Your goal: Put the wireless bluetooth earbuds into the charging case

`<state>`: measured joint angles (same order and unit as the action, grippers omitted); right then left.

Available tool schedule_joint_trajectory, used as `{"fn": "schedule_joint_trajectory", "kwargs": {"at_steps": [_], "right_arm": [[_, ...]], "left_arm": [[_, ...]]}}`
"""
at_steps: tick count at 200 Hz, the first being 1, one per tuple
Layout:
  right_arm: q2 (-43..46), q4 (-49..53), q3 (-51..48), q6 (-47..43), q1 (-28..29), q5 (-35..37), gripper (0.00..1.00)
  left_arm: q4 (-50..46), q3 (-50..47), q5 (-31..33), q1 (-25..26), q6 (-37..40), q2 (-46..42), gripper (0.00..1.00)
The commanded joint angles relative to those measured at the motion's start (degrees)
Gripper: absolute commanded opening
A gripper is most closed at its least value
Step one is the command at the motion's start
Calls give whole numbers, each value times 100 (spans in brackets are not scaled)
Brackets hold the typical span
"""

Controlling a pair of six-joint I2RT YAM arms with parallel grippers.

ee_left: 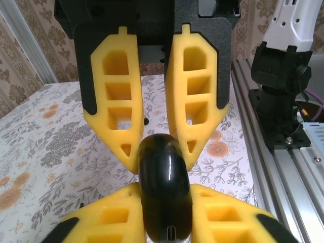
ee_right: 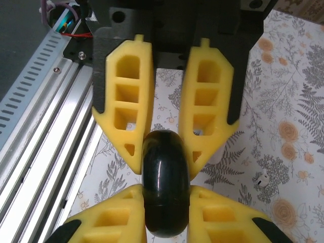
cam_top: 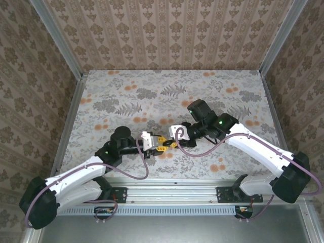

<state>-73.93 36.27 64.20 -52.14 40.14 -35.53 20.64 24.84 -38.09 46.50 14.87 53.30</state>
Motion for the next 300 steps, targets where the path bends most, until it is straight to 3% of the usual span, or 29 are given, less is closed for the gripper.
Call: {"fn": "schedule_joint_trajectory", "kwargs": {"at_steps": [1,20,33,53,71,113,139,226,300], "right_arm": [[40,-115,-137,113,38,37,22],[361,-766,-445,600,-87,-96,33],[702,-1444,-856,1152,-391,-640,35],[1279,-3212,-1818,2296,-919,-1594,40],[1603,-4518,-2513,3046,-1112,-1927,47],[1466,-5014,-2607,3570,-1140,-2315,55],[1088,-4824,-2282,3687,-1131,-2769,59],[725,-4960,-2037,3562,-953,-3030,45],[644,-5054,-1940,3408,-894,-2951,21]], "left_arm": [[125,232,-197,52,25,-49,13],[319,172,-153,36,-99,-39,11],[738,46,-116,-9,-331,-46,11],[1681,-246,-175,-169,-850,-27,11],[2421,-386,-382,-317,-1349,114,10],[3641,-410,-829,-387,-2067,573,10],[3766,-349,-946,-392,-2155,668,10],[3608,-340,-895,-404,-2159,471,10],[3386,-313,-867,-399,-2116,375,10]]}}
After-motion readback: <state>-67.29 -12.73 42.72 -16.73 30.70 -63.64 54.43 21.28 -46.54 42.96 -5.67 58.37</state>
